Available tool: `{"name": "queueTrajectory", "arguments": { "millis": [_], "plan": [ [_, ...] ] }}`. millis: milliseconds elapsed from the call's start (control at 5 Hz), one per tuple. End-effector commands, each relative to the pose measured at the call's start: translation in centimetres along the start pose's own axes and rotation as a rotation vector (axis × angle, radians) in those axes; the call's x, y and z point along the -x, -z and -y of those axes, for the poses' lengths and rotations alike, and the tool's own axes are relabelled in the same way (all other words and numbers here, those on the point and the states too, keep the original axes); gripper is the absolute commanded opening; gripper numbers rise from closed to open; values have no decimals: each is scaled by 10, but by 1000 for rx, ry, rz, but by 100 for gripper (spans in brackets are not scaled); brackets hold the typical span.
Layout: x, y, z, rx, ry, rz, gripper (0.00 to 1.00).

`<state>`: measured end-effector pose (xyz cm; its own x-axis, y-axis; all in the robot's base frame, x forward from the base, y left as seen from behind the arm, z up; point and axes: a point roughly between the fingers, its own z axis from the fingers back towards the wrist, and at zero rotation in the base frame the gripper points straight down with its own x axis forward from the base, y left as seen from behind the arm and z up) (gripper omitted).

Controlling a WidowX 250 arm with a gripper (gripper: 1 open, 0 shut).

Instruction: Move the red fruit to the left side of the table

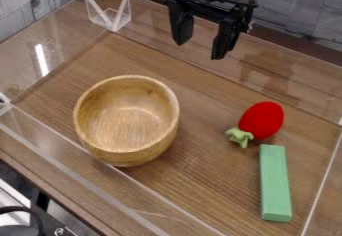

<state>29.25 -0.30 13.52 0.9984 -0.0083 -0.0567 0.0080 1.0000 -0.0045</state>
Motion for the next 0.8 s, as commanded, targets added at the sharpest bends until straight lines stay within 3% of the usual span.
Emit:
{"name": "queueTrajectory", "arguments": {
  "millis": [0, 200, 600],
  "plan": [
    [2, 12, 5, 7, 7, -28, 100],
    [2, 25, 27, 18, 55, -30, 100],
    [-9, 46, 71, 28, 113, -10, 100]
  ]
}}
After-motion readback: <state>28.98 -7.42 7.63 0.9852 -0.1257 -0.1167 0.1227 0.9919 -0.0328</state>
